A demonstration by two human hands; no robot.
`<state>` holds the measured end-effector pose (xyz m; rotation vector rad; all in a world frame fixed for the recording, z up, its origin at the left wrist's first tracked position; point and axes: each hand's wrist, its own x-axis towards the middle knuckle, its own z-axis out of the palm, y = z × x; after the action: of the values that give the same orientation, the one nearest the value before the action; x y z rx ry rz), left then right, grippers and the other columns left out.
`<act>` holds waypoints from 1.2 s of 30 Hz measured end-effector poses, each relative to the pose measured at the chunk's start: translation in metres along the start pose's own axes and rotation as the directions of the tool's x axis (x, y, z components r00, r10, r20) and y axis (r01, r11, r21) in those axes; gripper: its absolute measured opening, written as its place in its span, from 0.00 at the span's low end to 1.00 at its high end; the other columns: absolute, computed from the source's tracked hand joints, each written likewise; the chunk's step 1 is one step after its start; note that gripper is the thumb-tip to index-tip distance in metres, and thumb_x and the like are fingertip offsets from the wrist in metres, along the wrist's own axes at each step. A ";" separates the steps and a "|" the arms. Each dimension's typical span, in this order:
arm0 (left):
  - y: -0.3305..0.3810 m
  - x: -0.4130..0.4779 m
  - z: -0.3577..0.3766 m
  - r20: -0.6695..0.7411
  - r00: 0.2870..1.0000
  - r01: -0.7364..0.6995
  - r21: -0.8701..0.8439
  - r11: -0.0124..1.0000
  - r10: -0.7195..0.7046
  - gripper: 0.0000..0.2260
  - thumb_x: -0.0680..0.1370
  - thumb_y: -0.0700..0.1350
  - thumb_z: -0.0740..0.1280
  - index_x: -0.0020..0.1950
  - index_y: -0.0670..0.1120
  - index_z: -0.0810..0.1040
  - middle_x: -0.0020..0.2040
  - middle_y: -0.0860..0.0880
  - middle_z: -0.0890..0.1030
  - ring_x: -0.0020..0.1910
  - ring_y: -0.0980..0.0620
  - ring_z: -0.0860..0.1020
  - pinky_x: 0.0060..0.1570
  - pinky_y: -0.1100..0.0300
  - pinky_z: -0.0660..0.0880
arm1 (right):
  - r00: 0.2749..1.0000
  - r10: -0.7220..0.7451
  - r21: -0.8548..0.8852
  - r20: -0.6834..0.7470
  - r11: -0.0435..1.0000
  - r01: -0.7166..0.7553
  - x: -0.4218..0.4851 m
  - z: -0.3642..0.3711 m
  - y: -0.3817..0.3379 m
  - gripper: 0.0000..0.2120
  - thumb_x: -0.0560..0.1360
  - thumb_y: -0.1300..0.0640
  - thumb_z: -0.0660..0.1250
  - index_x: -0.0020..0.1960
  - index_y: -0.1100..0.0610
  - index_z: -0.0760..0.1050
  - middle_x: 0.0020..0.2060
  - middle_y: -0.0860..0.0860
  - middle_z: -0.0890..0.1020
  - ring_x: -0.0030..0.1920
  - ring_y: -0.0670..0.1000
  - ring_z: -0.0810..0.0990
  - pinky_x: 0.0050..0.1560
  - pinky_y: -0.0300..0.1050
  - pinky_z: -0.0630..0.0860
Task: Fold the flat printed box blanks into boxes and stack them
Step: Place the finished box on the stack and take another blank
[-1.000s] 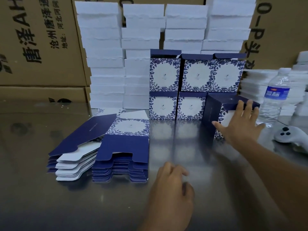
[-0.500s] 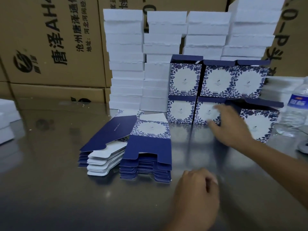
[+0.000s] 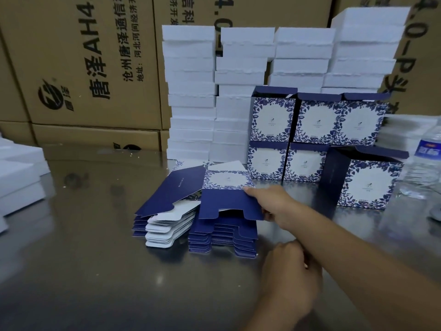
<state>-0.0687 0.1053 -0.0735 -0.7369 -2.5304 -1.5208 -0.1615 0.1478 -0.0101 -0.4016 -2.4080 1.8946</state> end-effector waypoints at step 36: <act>0.008 -0.013 -0.070 -0.001 0.917 0.264 -0.749 0.608 -0.399 0.24 0.81 0.57 0.54 0.55 0.39 0.79 0.50 0.41 0.84 0.48 0.42 0.83 0.42 0.51 0.81 | 0.985 -0.140 0.579 -0.097 0.797 0.171 -0.107 -0.181 0.084 0.10 0.76 0.62 0.62 0.54 0.54 0.77 0.42 0.49 0.86 0.37 0.45 0.84 0.34 0.38 0.79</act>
<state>-0.0645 0.0439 -0.0363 -0.1305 -1.9208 -2.6719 -0.0083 0.3123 -0.0329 -0.1923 -1.6230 2.3633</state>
